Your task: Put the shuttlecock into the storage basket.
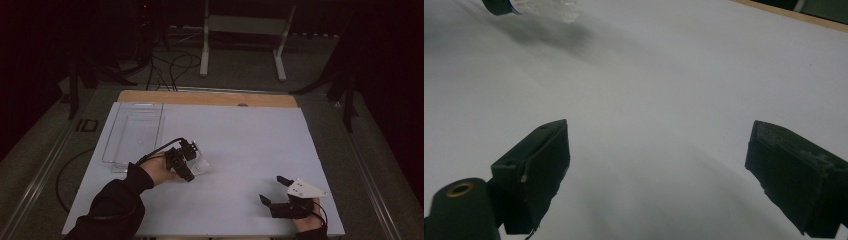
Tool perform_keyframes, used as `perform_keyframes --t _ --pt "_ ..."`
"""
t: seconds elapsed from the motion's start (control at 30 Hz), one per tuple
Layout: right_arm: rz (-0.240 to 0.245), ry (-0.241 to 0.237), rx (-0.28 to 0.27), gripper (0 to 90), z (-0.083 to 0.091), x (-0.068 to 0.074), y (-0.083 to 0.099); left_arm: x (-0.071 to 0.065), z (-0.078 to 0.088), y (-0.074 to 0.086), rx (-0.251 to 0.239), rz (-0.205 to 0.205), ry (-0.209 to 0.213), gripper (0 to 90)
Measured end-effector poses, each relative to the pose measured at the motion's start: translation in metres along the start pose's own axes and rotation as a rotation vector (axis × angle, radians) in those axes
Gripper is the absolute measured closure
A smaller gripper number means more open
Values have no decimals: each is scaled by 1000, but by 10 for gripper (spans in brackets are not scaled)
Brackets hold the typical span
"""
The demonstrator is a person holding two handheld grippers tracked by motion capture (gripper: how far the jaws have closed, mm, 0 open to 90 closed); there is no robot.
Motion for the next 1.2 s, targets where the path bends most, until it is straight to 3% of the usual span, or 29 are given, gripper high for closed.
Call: perform_keyframes --t 0.77,1.2 --pt "-3 3 4 116 0 0 1 -16 31 -4 -6 -103 31 663" --pt "-9 2 -14 110 2 -2 0 -17 45 -6 -4 -117 32 662"
Point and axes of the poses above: each handheld gripper's, and its own axes: z roughly backward along the jaws, y roughly out of its underside, x roughly to its left, the point moved 2 cm from there along -z, roughly forward along the jaws, and after that the axes turned 4 degrees about -z, right-handed, at the moved point
